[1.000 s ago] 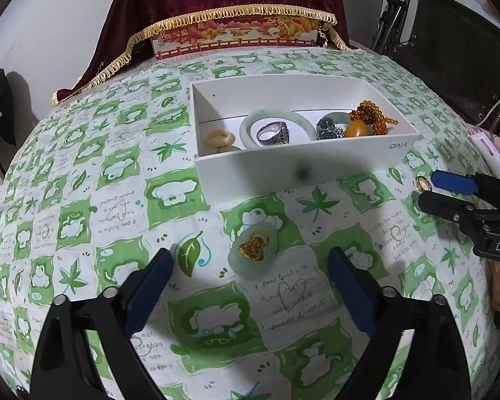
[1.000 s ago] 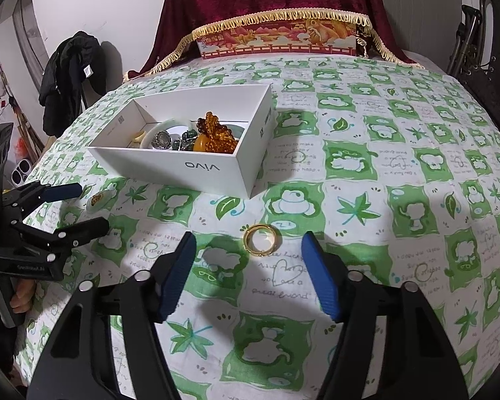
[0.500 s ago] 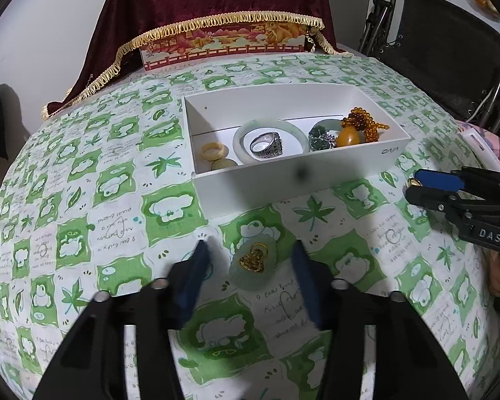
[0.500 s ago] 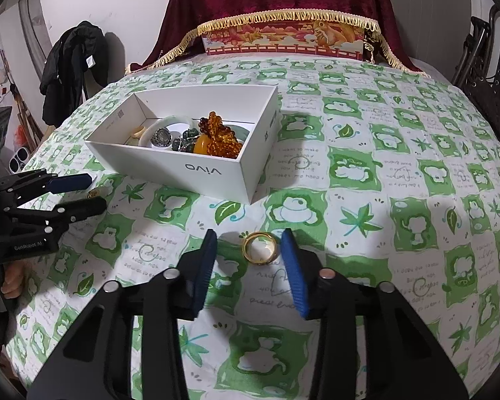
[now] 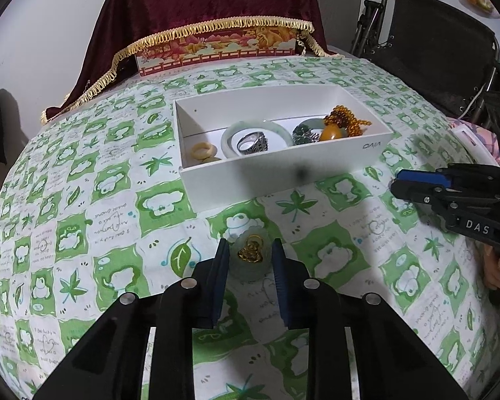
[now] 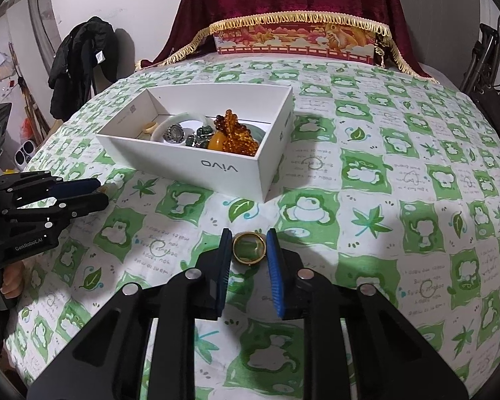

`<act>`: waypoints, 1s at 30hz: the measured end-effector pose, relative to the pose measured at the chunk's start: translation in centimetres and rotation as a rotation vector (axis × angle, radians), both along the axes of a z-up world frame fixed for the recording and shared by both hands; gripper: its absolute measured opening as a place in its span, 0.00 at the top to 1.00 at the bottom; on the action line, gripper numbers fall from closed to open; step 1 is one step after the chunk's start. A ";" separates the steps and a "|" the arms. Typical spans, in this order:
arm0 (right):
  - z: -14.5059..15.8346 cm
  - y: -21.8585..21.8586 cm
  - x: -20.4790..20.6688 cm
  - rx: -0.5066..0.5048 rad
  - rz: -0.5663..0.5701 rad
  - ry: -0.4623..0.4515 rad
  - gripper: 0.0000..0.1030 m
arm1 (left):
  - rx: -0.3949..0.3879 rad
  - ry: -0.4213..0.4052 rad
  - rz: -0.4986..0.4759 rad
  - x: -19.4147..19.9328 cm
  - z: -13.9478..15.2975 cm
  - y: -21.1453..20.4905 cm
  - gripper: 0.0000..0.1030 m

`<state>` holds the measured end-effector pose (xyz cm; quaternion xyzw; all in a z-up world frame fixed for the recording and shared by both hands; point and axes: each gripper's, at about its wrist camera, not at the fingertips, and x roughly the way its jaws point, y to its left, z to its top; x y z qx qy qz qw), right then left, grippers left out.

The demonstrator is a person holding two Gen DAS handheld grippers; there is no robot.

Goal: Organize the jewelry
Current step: 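Carry the pendant and ring into the white box and lower them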

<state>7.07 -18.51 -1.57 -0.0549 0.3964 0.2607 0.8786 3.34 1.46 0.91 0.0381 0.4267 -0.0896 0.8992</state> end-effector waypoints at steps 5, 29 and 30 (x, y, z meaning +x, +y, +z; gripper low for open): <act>0.5 0.4 -0.8 -0.005 0.016 -0.036 0.81 | -0.008 -0.033 -0.005 -0.6 0.9 -0.3 0.75; 6.1 0.0 -0.7 0.160 -0.011 -0.138 0.81 | -0.032 -0.168 0.014 1.5 6.5 -0.8 0.75; 6.5 0.2 -0.5 0.162 -0.006 -0.143 0.81 | -0.029 -0.174 0.011 2.0 6.8 -1.0 0.75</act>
